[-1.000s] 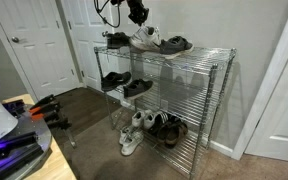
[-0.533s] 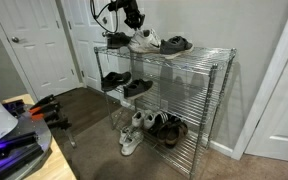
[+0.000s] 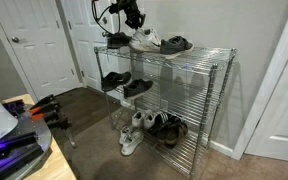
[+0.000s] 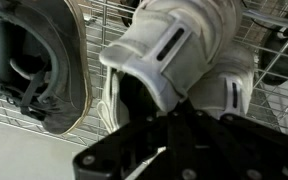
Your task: Put the white shoe next to the other on the left
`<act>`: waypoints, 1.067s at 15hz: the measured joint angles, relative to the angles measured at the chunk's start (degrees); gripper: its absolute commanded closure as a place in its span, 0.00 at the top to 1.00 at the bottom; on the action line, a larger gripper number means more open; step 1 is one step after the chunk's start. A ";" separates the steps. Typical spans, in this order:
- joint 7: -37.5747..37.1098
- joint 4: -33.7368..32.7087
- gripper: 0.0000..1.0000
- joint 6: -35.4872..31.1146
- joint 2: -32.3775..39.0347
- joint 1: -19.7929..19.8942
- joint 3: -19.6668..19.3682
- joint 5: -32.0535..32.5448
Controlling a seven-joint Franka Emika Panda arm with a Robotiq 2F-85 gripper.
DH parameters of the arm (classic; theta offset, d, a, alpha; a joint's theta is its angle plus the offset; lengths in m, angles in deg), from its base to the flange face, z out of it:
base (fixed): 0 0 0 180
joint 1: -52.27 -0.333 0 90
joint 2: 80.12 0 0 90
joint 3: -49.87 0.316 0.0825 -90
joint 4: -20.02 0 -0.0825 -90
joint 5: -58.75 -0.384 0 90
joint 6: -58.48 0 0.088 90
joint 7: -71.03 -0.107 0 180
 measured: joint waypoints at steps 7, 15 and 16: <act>0.01 0.01 0.60 -0.11 0.56 0.01 -0.88 0.21; -0.54 -0.05 1.00 3.18 -1.90 -0.12 -1.20 0.21; -0.94 -0.07 1.00 4.88 -3.07 -0.17 -1.19 0.21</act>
